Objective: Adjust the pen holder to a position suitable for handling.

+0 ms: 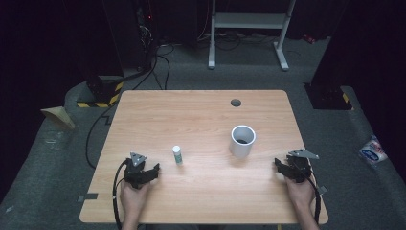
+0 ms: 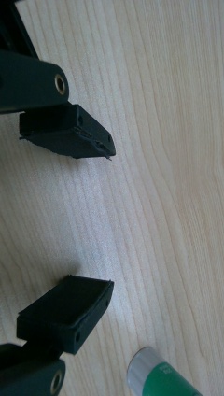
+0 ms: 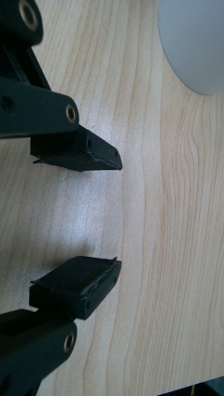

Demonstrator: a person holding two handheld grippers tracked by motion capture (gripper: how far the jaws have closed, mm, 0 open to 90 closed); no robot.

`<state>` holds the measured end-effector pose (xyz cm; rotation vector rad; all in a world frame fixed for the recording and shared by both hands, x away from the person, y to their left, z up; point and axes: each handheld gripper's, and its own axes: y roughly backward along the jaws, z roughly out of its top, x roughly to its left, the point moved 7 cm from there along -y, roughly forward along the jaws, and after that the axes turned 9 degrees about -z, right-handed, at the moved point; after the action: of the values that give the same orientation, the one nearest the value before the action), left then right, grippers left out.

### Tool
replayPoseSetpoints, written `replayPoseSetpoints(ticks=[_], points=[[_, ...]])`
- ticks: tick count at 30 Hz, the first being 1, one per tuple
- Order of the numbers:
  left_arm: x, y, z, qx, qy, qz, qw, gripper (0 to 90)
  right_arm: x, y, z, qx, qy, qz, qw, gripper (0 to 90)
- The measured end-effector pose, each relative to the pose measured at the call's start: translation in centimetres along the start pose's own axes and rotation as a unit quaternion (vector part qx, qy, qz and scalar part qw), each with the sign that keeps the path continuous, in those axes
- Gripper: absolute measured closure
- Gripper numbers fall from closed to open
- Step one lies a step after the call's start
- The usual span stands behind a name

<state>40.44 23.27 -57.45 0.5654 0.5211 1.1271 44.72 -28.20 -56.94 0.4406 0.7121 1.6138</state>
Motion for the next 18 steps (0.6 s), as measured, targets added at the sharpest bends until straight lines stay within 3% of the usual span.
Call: replayPoseSetpoints(ticks=[11,18], points=[[0.0,0.0,0.0,0.0,0.0,0.0,1.0,29.8,-0.2,0.5,0.0,-0.007,-0.012,0.008,0.9999,47.1],[0.0,0.0,0.0,-0.001,0.0,0.001,1.0,29.8,0.1,1.6,0.9,-0.043,-0.02,0.034,0.9983,44.7]])
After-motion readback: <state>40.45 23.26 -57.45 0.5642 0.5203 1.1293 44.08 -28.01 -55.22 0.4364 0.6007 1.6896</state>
